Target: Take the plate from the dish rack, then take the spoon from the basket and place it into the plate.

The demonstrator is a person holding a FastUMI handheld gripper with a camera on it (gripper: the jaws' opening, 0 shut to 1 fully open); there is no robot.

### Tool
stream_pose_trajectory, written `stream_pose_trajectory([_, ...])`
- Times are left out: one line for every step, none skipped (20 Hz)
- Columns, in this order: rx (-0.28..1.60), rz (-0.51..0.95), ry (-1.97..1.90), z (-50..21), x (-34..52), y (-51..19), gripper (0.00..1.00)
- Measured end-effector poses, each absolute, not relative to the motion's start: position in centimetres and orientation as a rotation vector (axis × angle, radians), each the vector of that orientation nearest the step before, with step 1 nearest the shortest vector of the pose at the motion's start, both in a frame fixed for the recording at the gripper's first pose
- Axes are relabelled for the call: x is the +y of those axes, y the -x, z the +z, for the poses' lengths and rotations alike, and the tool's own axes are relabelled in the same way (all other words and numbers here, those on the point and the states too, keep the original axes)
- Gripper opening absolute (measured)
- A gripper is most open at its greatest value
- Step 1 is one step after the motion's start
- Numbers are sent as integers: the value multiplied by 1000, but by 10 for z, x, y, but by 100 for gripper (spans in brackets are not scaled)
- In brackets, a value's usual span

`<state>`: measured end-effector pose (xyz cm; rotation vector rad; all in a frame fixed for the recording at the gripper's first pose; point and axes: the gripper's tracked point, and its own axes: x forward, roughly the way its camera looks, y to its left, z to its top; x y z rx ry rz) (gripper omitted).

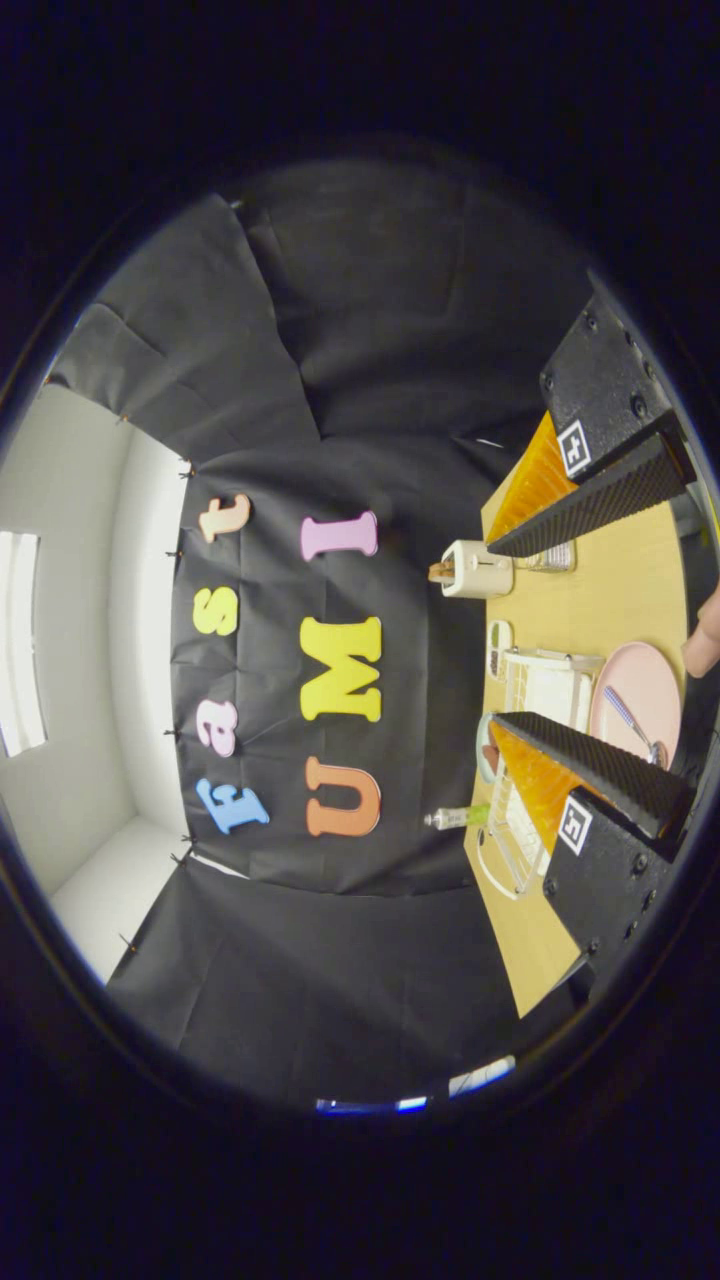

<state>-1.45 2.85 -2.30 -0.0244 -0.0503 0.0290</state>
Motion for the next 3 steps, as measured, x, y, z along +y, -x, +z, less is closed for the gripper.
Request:
stream_pose_trajectory([-47,31,24,-24,28,15,100])
stream_pose_trajectory([-46,33,21,-25,29,15,100])
stream_pose_trajectory([-46,35,19,-25,30,15,100])
